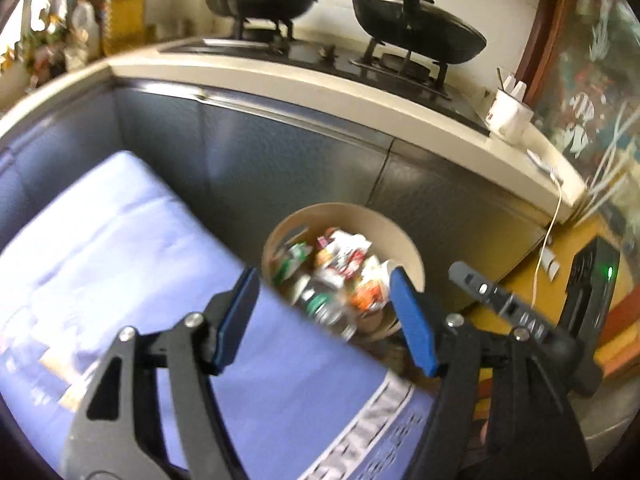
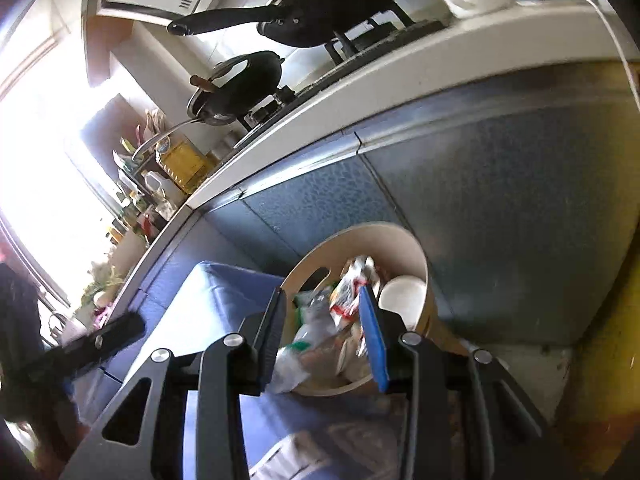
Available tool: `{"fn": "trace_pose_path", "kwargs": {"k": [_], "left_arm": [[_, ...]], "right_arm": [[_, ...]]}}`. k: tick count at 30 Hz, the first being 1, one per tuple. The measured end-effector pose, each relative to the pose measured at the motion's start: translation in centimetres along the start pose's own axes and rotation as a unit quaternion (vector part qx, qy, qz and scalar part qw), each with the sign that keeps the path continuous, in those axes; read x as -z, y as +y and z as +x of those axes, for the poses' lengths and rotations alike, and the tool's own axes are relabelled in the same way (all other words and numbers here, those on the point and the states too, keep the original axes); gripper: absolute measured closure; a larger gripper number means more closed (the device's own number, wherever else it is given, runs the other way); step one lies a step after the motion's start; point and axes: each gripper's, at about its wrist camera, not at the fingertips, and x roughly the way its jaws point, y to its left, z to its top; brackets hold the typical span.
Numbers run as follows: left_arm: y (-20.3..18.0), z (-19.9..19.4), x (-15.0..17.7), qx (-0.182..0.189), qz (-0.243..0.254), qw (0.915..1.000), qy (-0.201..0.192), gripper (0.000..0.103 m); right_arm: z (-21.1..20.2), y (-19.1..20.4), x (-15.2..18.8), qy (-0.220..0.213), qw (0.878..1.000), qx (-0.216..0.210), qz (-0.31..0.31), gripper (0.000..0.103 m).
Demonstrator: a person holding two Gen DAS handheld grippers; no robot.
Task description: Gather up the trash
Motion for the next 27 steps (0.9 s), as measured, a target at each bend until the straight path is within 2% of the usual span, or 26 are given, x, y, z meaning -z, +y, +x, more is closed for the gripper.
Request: {"fn": "trace_pose_path", "kwargs": {"k": [5, 7, 13, 16, 18, 20, 27], "left_arm": [[1.0, -4.5, 3.5, -0.023, -0.007, 0.9995, -0.021, 0.036], [2.0, -6.3, 5.0, -0.032, -0.018, 0.9989, -0.028, 0.033], [4.6, -10.3, 8.0, -0.058, -0.053, 0.9961, -0.041, 0.032], [5.4, -12.0, 9.2, -0.073, -0.061, 0.9945, -0.045, 0.032], [5.8, -12.9, 9.9, -0.086, -0.064, 0.9933, -0.045, 0.032], [6.3, -13.7, 10.4, -0.095, -0.068, 0.9919, -0.048, 0.032], [6.7, -14.7, 10.9, -0.118, -0.070, 0.9890, -0.056, 0.027]], "right_arm": [[-1.4, 1.4, 3.0, 0.028, 0.999, -0.014, 0.020, 0.066], [-1.9, 2.3, 4.2, 0.037, 0.999, -0.015, 0.015, 0.066], [-3.3, 5.3, 6.7, 0.059, 0.998, -0.017, -0.003, 0.066], [-4.3, 7.1, 7.2, 0.053, 0.998, -0.018, -0.016, 0.063], [-5.1, 8.4, 7.4, 0.043, 0.999, -0.017, -0.026, 0.054], [-5.6, 9.6, 7.5, 0.036, 0.999, -0.018, -0.035, 0.051], [-6.1, 11.4, 7.7, 0.038, 0.998, -0.019, -0.050, 0.050]]}}
